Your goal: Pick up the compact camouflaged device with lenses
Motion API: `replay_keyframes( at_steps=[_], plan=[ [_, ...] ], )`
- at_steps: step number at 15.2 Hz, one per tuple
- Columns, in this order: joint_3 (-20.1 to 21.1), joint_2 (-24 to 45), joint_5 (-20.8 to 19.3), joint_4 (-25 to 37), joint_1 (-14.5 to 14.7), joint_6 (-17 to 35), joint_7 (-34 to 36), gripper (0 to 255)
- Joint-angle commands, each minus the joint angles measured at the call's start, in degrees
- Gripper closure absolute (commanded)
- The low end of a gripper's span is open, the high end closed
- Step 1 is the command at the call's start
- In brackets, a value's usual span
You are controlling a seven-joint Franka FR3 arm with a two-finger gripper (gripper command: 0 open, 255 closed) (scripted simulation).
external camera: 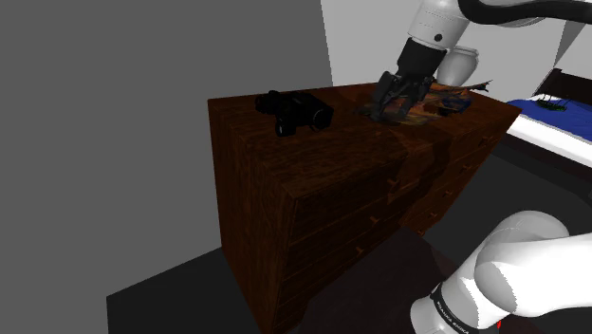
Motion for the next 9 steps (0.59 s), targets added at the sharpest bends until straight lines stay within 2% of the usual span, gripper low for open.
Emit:
replay_keyframes(
  at_steps=[1,9],
  plan=[
    [0.0,0.0,0.0,0.0,0.0,0.0,0.0,0],
    [10.3,20.5,2.6,16.1,-4.3,-1.9,25.3,0]
  ],
)
